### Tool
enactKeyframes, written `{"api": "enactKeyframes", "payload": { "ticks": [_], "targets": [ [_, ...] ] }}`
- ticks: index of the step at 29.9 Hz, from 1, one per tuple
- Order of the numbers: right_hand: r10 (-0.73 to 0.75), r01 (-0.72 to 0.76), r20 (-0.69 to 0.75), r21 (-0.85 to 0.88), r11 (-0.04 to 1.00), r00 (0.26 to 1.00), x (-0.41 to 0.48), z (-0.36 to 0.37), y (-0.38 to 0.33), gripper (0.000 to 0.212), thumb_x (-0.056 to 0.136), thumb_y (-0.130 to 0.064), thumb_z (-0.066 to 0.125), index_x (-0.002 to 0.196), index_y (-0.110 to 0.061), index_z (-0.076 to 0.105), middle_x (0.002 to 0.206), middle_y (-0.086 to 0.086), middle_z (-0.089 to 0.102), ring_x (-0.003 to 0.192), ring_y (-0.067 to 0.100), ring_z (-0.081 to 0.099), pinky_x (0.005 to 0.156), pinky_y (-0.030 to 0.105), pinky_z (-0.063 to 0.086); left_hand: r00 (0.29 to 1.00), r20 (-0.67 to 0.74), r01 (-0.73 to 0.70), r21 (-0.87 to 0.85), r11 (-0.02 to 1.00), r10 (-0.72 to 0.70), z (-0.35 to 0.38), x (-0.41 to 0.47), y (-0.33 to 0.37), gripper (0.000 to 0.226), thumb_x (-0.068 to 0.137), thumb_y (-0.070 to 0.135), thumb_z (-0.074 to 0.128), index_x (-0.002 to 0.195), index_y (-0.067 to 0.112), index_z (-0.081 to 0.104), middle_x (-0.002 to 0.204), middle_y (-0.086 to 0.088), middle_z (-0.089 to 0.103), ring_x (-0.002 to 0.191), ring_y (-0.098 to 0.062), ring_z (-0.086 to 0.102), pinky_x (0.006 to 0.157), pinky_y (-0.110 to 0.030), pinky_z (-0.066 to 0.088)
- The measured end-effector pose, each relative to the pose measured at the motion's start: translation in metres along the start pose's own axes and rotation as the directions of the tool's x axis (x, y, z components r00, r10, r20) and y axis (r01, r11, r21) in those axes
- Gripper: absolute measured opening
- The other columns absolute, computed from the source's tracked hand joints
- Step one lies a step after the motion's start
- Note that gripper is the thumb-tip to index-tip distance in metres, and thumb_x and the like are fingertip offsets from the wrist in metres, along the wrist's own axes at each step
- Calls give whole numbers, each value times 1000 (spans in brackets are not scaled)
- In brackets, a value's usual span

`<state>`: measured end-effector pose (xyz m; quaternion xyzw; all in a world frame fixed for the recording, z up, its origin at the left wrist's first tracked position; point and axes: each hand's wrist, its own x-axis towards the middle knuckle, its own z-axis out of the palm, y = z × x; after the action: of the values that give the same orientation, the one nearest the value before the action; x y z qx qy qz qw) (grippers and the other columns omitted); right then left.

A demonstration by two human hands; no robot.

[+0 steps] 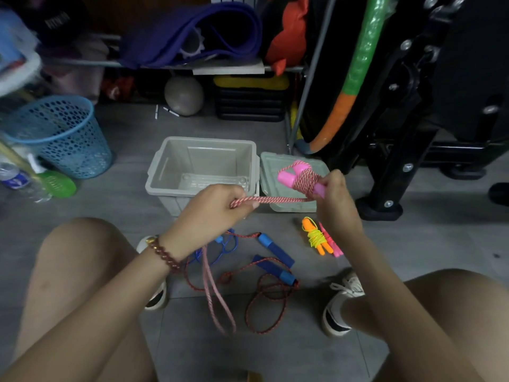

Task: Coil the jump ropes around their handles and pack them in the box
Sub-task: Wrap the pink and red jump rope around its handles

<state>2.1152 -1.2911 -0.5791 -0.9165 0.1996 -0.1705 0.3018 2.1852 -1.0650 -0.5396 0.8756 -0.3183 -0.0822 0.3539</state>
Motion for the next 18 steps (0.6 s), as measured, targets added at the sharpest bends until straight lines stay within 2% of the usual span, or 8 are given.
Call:
{"api": "enactKeyframes", "payload": {
  "ticks": [3, 5, 7, 9, 11, 13, 15, 18],
  "targets": [
    [25, -26, 108, 8, 1000, 994, -4, 4, 10, 21, 85, 9, 47, 92, -8, 38, 90, 12, 49, 78, 32, 50, 60, 36, 29, 999, -32, -31, -116, 993, 27, -7, 1, 0, 31, 72, 51, 67, 61, 27, 51, 49, 7, 45, 46, -4, 38, 52, -31, 36],
    [-19, 28, 207, -43, 999, 978, -8, 7, 10, 21, 83, 9, 49, 92, -8, 41, 84, 9, 49, 72, 27, 47, 58, 33, 24, 997, -57, -63, -97, 993, 58, -7, -2, 3, 37, 72, 39, 76, 57, 27, 44, 46, 13, 45, 41, -2, 36, 49, -26, 31],
    [-78, 112, 325, -89, 990, 943, -15, 7, 4, 21, 85, 4, 51, 92, -13, 41, 84, 5, 50, 72, 24, 48, 59, 28, 26, 991, -103, -97, -93, 991, 87, -8, -5, 7, 40, 73, 31, 77, 56, 29, 41, 46, 17, 45, 40, -1, 38, 49, -23, 28],
    [-142, 191, 449, -67, 979, 882, -26, 5, -5, 17, 90, -4, 53, 94, -16, 42, 87, -2, 49, 75, 17, 49, 64, 24, 31, 982, -169, -113, -160, 981, 86, -10, -2, 7, 39, 71, 41, 75, 56, 25, 43, 48, 14, 45, 42, 0, 38, 48, -25, 32],
    [-215, 277, 536, -37, 960, 816, -38, 1, -17, 13, 92, -9, 53, 98, -17, 44, 88, -6, 49, 74, 12, 51, 62, 16, 30, 971, -233, -111, -229, 967, 56, -11, 4, 3, 37, 66, 52, 72, 59, 26, 46, 51, 9, 45, 48, -6, 41, 51, -31, 39],
    [-265, 370, 600, -55, 928, 755, -49, -3, -31, 16, 92, -9, 52, 104, -16, 45, 90, -5, 53, 74, 10, 51, 67, 9, 31, 960, -279, -101, -254, 962, 27, -13, 9, -2, 33, 67, 45, 76, 55, 33, 47, 51, 9, 47, 50, -6, 41, 52, -27, 39],
    [-296, 411, 628, -42, 911, 720, -59, -5, -43, 22, 89, -6, 52, 107, -16, 45, 94, -6, 53, 80, 9, 45, 72, 4, 28, 951, -309, -80, -241, 967, 2, -14, 13, -6, 38, 68, 36, 79, 52, 30, 45, 49, 10, 45, 48, -4, 37, 49, -22, 34],
    [-398, 431, 628, 109, 896, 669, -67, -5, -51, 24, 85, 0, 56, 101, -15, 45, 92, -11, 46, 81, -2, 39, 70, 7, 31, 944, -328, -24, -168, 985, -33, -14, 19, -15, 43, 68, 35, 80, 52, 23, 41, 47, 7, 42, 45, -3, 33, 49, -23, 29]
  ]
}}
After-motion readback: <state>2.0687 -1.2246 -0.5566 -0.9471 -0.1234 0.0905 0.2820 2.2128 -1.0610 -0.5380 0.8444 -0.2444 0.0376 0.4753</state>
